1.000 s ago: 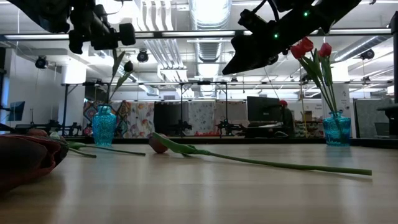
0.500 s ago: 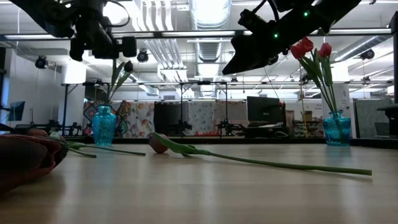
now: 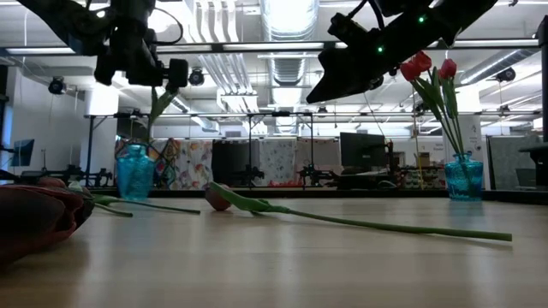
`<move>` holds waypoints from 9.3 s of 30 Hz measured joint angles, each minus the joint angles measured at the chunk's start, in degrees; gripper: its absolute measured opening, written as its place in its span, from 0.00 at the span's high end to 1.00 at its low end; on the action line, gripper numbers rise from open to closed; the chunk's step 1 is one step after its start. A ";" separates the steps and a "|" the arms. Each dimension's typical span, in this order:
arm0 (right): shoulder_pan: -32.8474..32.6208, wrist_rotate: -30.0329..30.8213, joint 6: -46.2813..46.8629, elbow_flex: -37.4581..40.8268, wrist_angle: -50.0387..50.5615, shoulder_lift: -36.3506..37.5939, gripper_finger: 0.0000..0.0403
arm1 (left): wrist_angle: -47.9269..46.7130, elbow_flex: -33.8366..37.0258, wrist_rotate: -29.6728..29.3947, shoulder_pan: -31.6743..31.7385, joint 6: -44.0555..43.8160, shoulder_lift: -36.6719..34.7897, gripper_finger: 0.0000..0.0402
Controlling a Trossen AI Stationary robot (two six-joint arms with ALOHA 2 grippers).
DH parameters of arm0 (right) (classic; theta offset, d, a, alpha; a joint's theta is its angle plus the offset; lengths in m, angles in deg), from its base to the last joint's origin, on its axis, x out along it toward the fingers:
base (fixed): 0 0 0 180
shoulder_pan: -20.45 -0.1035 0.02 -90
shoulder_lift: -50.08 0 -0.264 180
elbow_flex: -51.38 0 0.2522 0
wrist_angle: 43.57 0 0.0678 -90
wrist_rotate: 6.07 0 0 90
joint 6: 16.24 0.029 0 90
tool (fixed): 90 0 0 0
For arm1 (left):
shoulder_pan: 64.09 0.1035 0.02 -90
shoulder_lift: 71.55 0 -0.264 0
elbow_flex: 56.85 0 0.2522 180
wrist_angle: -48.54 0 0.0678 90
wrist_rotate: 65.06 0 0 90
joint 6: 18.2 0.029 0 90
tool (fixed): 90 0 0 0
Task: Sort flowers into vase by color
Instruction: Put the black tulip into the left blue vase
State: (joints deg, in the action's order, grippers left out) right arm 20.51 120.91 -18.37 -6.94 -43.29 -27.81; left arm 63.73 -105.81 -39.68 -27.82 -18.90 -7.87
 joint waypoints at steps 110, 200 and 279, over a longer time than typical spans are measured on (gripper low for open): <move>-17.45 0.01 8.89 -0.04 -2.10 0.97 0.47 | -31.63 -0.76 51.49 -72.63 -40.47 -15.04 0.63; -48.17 5.74 22.50 -0.04 7.47 -2.69 0.47 | -96.25 -45.66 19.80 -73.96 -71.06 23.09 1.00; -10.14 2.72 -20.96 -11.90 7.10 12.45 0.47 | -9.52 -21.39 41.13 -25.01 23.11 -21.88 1.00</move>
State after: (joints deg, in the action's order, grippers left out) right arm 10.37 123.63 -39.33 -18.83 -36.18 -15.36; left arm 54.21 -127.20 1.45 -52.83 4.21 -29.75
